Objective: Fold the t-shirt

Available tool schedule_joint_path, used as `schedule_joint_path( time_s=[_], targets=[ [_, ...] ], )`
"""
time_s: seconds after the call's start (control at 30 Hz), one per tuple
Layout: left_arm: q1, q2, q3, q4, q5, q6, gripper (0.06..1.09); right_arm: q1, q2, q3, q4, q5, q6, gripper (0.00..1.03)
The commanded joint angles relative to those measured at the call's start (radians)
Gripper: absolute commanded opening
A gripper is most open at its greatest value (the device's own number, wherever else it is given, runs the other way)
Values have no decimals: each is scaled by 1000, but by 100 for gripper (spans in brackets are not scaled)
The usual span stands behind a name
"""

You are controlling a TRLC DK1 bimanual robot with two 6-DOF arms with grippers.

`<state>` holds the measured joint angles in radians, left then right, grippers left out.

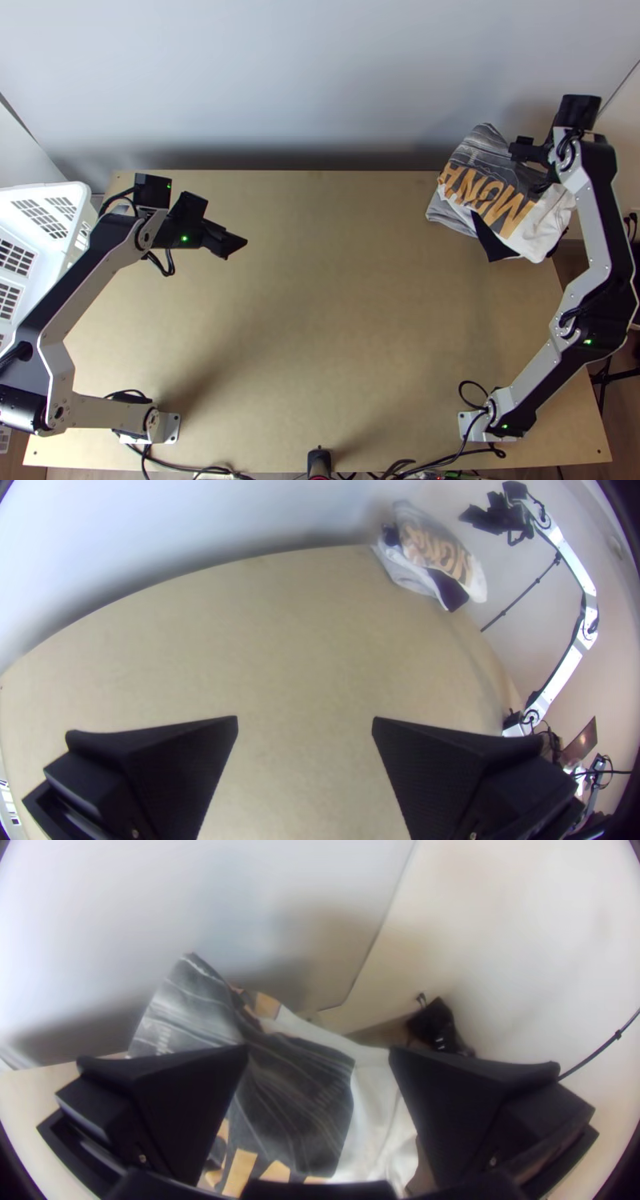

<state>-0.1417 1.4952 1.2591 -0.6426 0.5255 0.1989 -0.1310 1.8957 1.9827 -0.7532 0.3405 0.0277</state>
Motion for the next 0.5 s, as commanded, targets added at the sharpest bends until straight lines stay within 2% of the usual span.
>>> schedule_joint_path(
  time_s=[0.0,0.2,0.3,0.4,0.47],
  targets=[
    [5,-12,-23,0,-1,4,104,-27,-23,50,-245,-37,89,98],
    [5,-15,-24,1,-1,5,104,-67,-30,-94,-347,-55,182,98],
    [5,-15,-24,1,-1,8,104,-67,-40,-160,-351,-63,202,98],
    [5,-10,-23,4,-1,10,104,-62,-41,-242,-294,-113,199,98],
    [5,-9,-20,4,-1,7,104,-53,-47,-331,-179,-135,175,98]
  ],
)
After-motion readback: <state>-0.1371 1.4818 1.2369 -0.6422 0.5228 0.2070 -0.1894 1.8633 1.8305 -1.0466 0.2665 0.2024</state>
